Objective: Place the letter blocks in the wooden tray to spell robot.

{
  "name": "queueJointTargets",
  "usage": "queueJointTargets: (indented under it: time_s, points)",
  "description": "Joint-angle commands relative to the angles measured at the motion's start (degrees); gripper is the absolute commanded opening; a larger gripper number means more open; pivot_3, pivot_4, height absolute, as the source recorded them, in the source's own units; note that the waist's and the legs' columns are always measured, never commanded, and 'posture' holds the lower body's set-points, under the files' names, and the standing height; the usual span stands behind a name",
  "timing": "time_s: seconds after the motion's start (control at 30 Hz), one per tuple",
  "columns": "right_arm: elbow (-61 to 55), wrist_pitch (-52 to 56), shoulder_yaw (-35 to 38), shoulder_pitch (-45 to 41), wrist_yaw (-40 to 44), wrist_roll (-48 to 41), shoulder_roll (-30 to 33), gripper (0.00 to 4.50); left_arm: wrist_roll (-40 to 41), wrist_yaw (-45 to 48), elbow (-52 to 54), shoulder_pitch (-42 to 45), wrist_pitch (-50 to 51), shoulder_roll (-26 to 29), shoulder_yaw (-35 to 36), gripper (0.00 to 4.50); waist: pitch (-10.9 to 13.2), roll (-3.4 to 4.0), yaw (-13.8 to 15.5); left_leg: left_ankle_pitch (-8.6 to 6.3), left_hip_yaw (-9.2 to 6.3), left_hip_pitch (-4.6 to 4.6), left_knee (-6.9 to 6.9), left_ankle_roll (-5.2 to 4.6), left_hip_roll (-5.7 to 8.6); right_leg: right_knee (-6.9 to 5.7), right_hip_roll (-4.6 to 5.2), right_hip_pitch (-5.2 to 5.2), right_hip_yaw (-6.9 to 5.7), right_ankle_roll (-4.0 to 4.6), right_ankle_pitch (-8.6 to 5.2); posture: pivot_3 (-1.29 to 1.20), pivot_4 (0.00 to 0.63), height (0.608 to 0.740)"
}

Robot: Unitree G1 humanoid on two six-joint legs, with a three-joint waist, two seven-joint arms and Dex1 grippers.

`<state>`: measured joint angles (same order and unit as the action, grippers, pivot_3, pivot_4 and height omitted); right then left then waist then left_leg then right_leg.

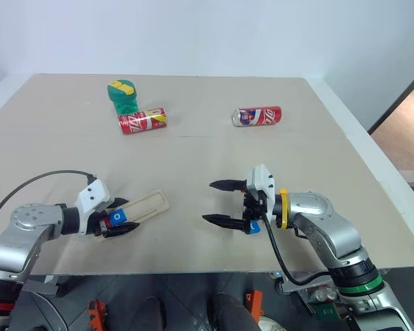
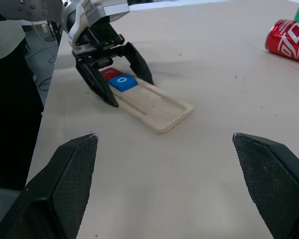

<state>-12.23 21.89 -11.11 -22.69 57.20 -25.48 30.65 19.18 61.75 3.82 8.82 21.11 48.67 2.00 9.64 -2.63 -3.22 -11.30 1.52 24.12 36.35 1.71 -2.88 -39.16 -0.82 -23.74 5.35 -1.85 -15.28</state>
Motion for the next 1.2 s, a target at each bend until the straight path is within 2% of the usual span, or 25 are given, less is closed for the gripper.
queueJointTargets:
  time_s: [0.03, 0.13, 0.23, 0.33, 0.5, 0.73, 0.93, 0.97, 1.0, 1.2]
  points:
    - [-2.29, -1.16, 1.86, -0.43, -0.30, -0.36, -0.24, 4.50, -1.73, 2.21, -2.61, 0.40, 0.38, 0.11, -3.41, 3.20, -0.02, 0.05, 0.07, 0.00, -0.02, -0.06, 0.00, 0.00, 0.00, 0.00, 0.00, 0.07, -0.02, 0.00, -0.01, 0.00, 0.150, 0.740]
    - [-2.25, -1.65, 2.15, -0.29, -0.02, -0.10, 0.22, 4.50, -3.54, 3.22, -3.74, 3.01, -1.38, 0.15, -5.32, 3.20, -0.03, 0.08, 0.46, 0.00, -0.05, -0.17, 0.01, 0.00, 0.03, 0.00, 0.00, 0.21, -0.04, -0.02, -0.04, 0.00, 0.150, 0.740]
    - [-1.78, -2.46, 3.22, 0.17, 0.15, 0.18, 1.27, 4.50, -6.26, 8.21, -1.27, 8.98, -4.11, -0.55, -11.94, 3.20, -0.03, 0.08, 1.10, 0.00, -0.09, -0.20, 0.07, 0.00, 0.09, 0.01, 0.03, 0.31, -0.05, -0.06, -0.05, 0.00, 0.150, 0.740]
    - [-0.80, -3.54, 4.16, 0.26, -0.06, 0.60, 1.87, 4.50, -9.27, 9.83, -3.68, 16.53, -5.16, -4.40, -17.46, 3.20, -0.03, 0.08, 1.61, 0.01, -0.09, -0.12, 0.18, 0.00, 0.24, 0.03, 0.14, 0.39, -0.01, -0.24, -0.07, 0.00, 0.150, 0.740]
    - [-0.23, -4.47, 5.22, 0.81, -0.27, 1.38, 2.40, 4.50, -13.38, 11.08, -12.13, 26.05, -7.36, -10.93, -22.75, 3.20, -0.03, 0.08, 1.70, 0.01, -0.05, 0.07, 0.30, -0.01, 0.24, 0.13, 0.09, 0.30, 0.06, -0.38, 0.05, 0.00, 0.150, 0.740]
    - [-0.87, -4.50, 6.67, 2.38, -1.89, 2.12, 3.16, 4.50, -16.83, 11.33, -23.75, 34.75, -11.29, -18.13, -25.54, 3.20, -0.03, 0.08, 1.64, 0.03, -0.17, 0.06, 0.32, -0.04, 0.21, 0.08, -0.02, 0.31, 0.03, -0.35, 0.10, 0.00, 0.150, 0.740]
    - [-0.49, -5.13, 8.29, 4.04, -2.59, 2.19, 3.88, 4.50, -16.95, 11.83, -26.68, 36.15, -11.27, -20.64, -24.58, 3.20, -0.03, 0.09, 1.67, 0.03, -0.18, 0.06, 0.34, -0.05, 0.22, 0.08, -0.01, 0.33, 0.04, -0.37, 0.10, 0.00, 0.150, 0.740]
    - [0.28, -5.47, 8.52, 3.86, -2.32, 2.33, 4.17, 4.50, -16.36, 12.26, -26.02, 36.13, -10.22, -20.70, -24.16, 4.25, -0.03, 0.09, 1.67, 0.03, -0.17, 0.06, 0.34, -0.05, 0.23, 0.08, 0.00, 0.33, 0.05, -0.38, 0.11, 0.00, 0.150, 0.740]
    - [1.22, -5.87, 8.68, 3.43, -2.04, 2.66, 4.45, 4.50, -15.90, 12.58, -25.30, 36.09, -9.33, -20.69, -23.77, 4.46, -0.03, 0.09, 1.66, 0.03, -0.17, 0.06, 0.35, -0.05, 0.23, 0.08, 0.00, 0.33, 0.05, -0.40, 0.12, 0.00, 0.150, 0.740]
    - [13.14, -7.63, 9.09, -3.95, -0.69, 5.42, 5.99, 4.50, -14.48, 12.42, -19.07, 35.88, -6.81, -18.58, -21.07, 4.46, 0.02, 0.15, 1.34, 0.05, -0.14, 0.08, 0.39, -0.09, 0.22, 0.08, -0.01, 0.30, 0.08, -0.39, 0.17, 0.00, 0.150, 0.740]
